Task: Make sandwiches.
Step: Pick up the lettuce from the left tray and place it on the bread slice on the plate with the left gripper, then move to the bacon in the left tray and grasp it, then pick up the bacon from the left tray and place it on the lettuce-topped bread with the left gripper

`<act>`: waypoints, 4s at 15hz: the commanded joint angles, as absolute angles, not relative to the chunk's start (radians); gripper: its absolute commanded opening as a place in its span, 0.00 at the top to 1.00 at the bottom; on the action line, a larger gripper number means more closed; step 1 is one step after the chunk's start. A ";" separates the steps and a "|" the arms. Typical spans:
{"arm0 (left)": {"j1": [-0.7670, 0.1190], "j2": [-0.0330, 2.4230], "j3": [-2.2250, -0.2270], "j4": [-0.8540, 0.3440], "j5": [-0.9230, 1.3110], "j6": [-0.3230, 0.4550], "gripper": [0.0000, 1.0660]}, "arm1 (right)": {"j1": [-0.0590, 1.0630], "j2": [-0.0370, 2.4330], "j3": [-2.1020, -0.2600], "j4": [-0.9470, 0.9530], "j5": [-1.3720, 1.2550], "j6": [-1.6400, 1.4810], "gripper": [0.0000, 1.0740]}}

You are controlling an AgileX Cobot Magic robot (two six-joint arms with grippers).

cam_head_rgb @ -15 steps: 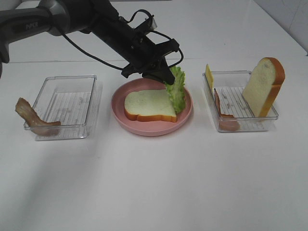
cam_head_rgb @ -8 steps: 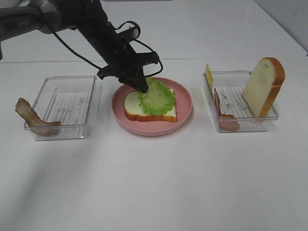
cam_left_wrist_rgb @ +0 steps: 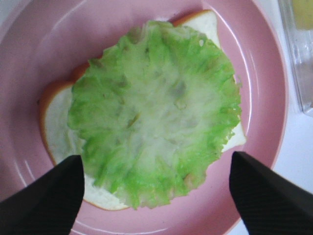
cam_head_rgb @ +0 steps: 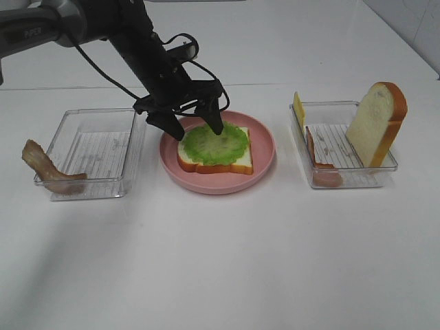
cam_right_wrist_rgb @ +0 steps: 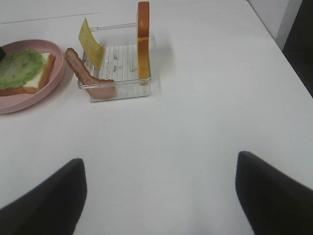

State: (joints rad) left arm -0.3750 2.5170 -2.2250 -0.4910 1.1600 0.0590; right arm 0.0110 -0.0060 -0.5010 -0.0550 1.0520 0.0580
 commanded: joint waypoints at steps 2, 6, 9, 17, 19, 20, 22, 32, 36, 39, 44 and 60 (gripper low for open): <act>-0.379 2.448 -2.245 -0.366 1.241 0.000 0.24 | 0.006 -0.018 -0.498 -0.057 1.053 0.056 0.27; -0.379 2.362 -2.266 -0.200 1.291 -0.096 0.24 | 0.006 -0.018 -0.498 -0.057 1.053 0.056 0.27; -0.379 2.262 -2.221 -0.062 1.291 -0.104 0.24 | 0.006 -0.018 -0.498 -0.057 1.053 0.056 0.27; -0.216 1.943 -1.757 -0.050 1.291 -0.144 0.24 | 0.006 -0.018 -0.498 -0.057 1.053 0.056 0.27; -0.152 1.914 -1.636 -0.050 1.291 -0.144 0.24 | 0.006 -0.018 -0.498 -0.057 1.053 0.056 0.27; -0.137 1.917 -1.605 -0.050 1.291 -0.144 0.24 | 0.006 -0.018 -0.498 -0.057 1.053 0.056 0.27; -0.117 1.918 -1.551 -0.046 1.260 -0.144 0.24 | 0.006 -0.018 -0.498 -0.057 1.053 0.056 0.27; -0.112 2.066 -1.515 -0.046 1.053 -0.165 0.35 | 0.006 -0.018 -0.498 -0.057 1.053 0.056 0.27; -0.112 2.075 -1.515 -0.046 1.024 -0.165 0.44 | 0.006 -0.018 -0.498 -0.057 1.053 0.056 0.27; -0.112 2.093 -1.515 -0.048 1.023 -0.165 0.45 | 0.006 -0.018 -0.498 -0.057 1.053 0.056 0.27; -0.112 2.104 -1.515 -0.050 1.013 -0.164 0.67 | 0.006 -0.018 -0.498 -0.057 1.053 0.056 0.27; -0.126 2.039 -1.617 -0.686 0.909 0.184 1.00 | 0.006 -0.018 -0.498 -0.057 1.053 0.056 0.27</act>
State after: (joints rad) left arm -0.1200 2.0380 -1.6150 -0.6470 0.9230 0.1560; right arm 0.0110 -0.0060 -0.5010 -0.0550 1.0520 0.0580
